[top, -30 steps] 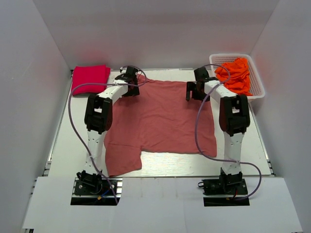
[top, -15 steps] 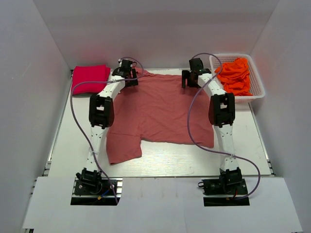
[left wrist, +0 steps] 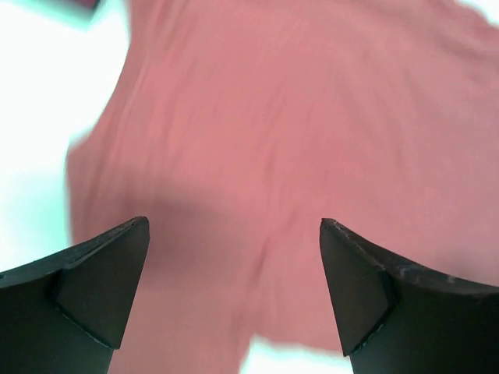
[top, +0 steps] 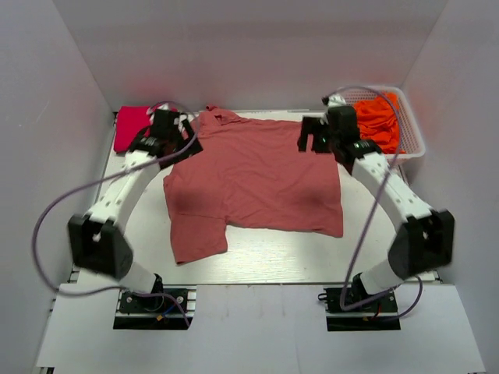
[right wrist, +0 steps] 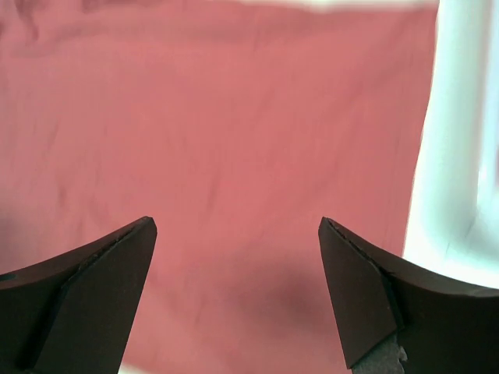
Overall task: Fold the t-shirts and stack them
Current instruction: Grap the side of the flattened tshirt closest away from the robot with both arms
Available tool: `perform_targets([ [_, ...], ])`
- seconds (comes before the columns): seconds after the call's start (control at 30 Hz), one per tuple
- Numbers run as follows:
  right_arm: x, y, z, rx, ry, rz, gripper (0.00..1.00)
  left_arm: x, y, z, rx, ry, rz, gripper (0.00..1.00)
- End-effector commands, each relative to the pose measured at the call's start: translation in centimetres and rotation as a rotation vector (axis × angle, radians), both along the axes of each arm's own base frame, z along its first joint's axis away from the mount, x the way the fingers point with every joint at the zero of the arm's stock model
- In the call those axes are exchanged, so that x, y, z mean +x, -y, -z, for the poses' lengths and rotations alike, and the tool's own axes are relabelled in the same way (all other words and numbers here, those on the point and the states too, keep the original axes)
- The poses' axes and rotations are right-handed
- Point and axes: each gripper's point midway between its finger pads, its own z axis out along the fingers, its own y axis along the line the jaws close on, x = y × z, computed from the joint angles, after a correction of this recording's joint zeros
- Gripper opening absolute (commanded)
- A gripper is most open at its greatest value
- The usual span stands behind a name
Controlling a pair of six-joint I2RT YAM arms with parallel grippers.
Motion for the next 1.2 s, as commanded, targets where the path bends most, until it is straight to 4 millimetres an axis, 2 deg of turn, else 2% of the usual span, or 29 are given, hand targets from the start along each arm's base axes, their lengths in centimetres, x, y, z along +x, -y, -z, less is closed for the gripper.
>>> perform_targets([
  [0.0, -6.4, 2.2, 6.2, 0.088, -0.181, 0.124, 0.90, -9.3, -0.7, 3.5, -0.136, -0.231, -0.151, 1.00],
  [0.03, -7.4, 2.9, 6.8, 0.094, -0.192, 0.159, 0.90, -12.3, -1.9, 5.5, -0.101, -0.309, -0.207, 1.00],
  [0.07, -10.4, 4.1, 9.3, 0.082, -0.246, 0.201, 0.90, -15.4, -2.6, 5.6, -0.105, -0.349, -0.239, 1.00],
  [0.1, -11.7, 4.6, 8.7, 0.107, -0.234, 0.228, 0.90, -17.2, -2.8, 6.5, -0.124, -0.380, -0.270, 1.00],
  [0.13, -12.5, 5.4, 8.1, 0.111, -0.206, 0.258, 0.90, -20.5, -3.6, 9.4, -0.101, -0.465, -0.301, 1.00],
  [0.17, -14.4, 6.7, 10.6, 0.075, -0.256, 0.304, 0.90, -22.2, -3.8, 10.2, -0.109, -0.490, -0.312, 1.00],
  [0.2, -15.4, 7.2, 10.9, 0.085, -0.280, 0.343, 0.90, -23.9, -3.7, 11.0, -0.126, -0.533, -0.313, 1.00],
  [0.23, -16.1, 7.8, 10.1, 0.095, -0.244, 0.364, 0.90, -26.1, -3.9, 12.3, -0.139, -0.570, -0.344, 1.00],
  [0.27, -16.6, 8.0, 10.3, 0.094, -0.245, 0.369, 0.90, -26.9, -3.9, 12.9, -0.150, -0.586, -0.350, 0.98],
  [0.3, -17.5, 8.4, 10.0, 0.095, -0.236, 0.375, 0.90, -28.6, -3.8, 14.0, -0.157, -0.639, -0.357, 0.97],
  [0.43, -18.5, 10.0, 10.2, 0.046, -0.228, 0.420, 0.90, -30.7, -2.9, 15.8, -0.217, -0.728, -0.392, 0.92],
  [0.5, -18.9, 10.2, 10.4, 0.036, -0.236, 0.425, 0.90, -31.0, -2.6, 17.0, -0.221, -0.743, -0.393, 0.88],
  [0.53, -18.9, 10.3, 10.6, 0.035, -0.237, 0.428, 0.90, -31.0, -2.6, 17.4, -0.224, -0.746, -0.405, 0.83],
  [0.63, -19.1, 9.9, 10.8, 0.051, -0.254, 0.420, 0.90, -30.1, -2.7, 18.3, -0.223, -0.730, -0.436, 0.73],
  [0.67, -19.1, 9.9, 11.0, 0.052, -0.263, 0.426, 0.90, -29.6, -3.0, 18.5, -0.207, -0.711, -0.443, 0.63],
  [0.73, -19.1, 9.7, 11.3, 0.060, -0.267, 0.420, 0.90, -28.9, -3.1, 18.6, -0.199, -0.691, -0.456, 0.52],
  [0.77, -19.9, 10.0, 11.9, 0.046, -0.306, 0.439, 0.90, -29.0, -3.3, 18.9, -0.183, -0.703, -0.464, 0.41],
  [0.87, -20.9, 10.7, 13.0, 0.024, -0.343, 0.478, 0.90, -28.9, -3.5, 19.0, -0.170, -0.709, -0.469, 0.21],
  [0.9, -21.4, 10.9, 13.4, 0.030, -0.362, 0.503, 0.90, -28.8, -3.7, 19.0, -0.157, -0.705, -0.465, 0.02],
  [1.0, -23.0, 11.6, 15.5, 0.011, -0.427, 0.547, 0.84, -28.3, -3.6, 19.2, -0.160, -0.692, -0.453, 0.00],
  [1.07, -23.5, 11.8, 16.4, 0.008, -0.446, 0.571, 0.78, -27.9, -2.9, 18.9, -0.184, -0.689, -0.414, 0.00],
  [1.17, -24.1, 11.5, 18.1, 0.028, -0.477, 0.580, 0.74, -27.4, -2.6, 18.7, -0.197, -0.678, -0.397, 0.00],
])
